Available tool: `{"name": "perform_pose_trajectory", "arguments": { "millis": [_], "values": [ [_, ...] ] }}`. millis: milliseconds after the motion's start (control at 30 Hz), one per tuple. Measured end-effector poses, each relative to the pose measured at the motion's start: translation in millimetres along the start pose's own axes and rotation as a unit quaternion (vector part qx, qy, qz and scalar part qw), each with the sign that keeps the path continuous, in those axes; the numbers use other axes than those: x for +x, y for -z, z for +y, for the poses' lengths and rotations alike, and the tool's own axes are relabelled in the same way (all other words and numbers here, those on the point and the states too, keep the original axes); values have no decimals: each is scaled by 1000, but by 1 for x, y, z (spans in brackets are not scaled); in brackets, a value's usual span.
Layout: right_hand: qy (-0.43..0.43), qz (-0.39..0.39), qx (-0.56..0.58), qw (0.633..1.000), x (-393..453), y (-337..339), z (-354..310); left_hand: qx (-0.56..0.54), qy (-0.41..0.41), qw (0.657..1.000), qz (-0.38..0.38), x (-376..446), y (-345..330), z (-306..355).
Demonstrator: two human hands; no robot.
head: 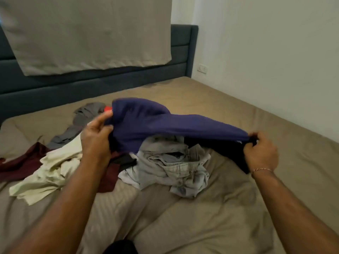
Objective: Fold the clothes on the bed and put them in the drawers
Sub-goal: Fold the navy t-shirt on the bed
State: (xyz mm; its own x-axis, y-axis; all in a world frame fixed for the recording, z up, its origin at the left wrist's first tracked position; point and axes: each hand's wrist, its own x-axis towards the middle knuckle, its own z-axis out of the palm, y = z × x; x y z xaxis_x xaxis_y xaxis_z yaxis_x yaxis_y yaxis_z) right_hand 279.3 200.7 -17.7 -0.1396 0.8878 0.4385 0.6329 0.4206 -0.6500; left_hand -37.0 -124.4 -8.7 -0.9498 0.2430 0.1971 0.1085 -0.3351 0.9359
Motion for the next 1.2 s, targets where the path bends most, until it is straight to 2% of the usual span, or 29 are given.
{"name": "perform_pose_trajectory", "arguments": {
  "millis": [100, 200, 367, 433, 600, 733, 900, 1067, 1133, 1200],
  "values": [
    [-21, -57, -8, 998, -67, -8, 42, 133, 74, 988, 3, -53, 67, -64],
    [-35, -144, -77, 986, -129, -14, 86, 268, 113, 957, -8, -95, 116, -106],
    [-53, -310, -202, 928, -207, -9, 148, 369, 234, 899, -29, -143, 173, -135],
    [-57, -334, -216, 916, -222, -6, 159, 348, 251, 903, -39, -152, 183, -138],
    [-87, -349, -173, 917, -229, -1, 162, 213, 275, 937, -29, -157, 190, -133],
    [-93, -320, -118, 936, -225, 1, 161, 127, 278, 952, -31, -147, 175, -123],
    [-66, -282, -60, 955, -201, -5, 154, 72, 245, 964, -67, -107, 116, -97],
    [-146, -244, -22, 958, -146, -34, 148, -35, 293, 955, -19, -52, 36, -90],
    [-200, -213, 1, 956, -119, -55, 153, -40, 306, 951, -15, -29, 4, -102],
    [-284, -198, 70, 935, -99, -71, 156, -15, 310, 949, -44, -11, -21, -116]
  ]
}}
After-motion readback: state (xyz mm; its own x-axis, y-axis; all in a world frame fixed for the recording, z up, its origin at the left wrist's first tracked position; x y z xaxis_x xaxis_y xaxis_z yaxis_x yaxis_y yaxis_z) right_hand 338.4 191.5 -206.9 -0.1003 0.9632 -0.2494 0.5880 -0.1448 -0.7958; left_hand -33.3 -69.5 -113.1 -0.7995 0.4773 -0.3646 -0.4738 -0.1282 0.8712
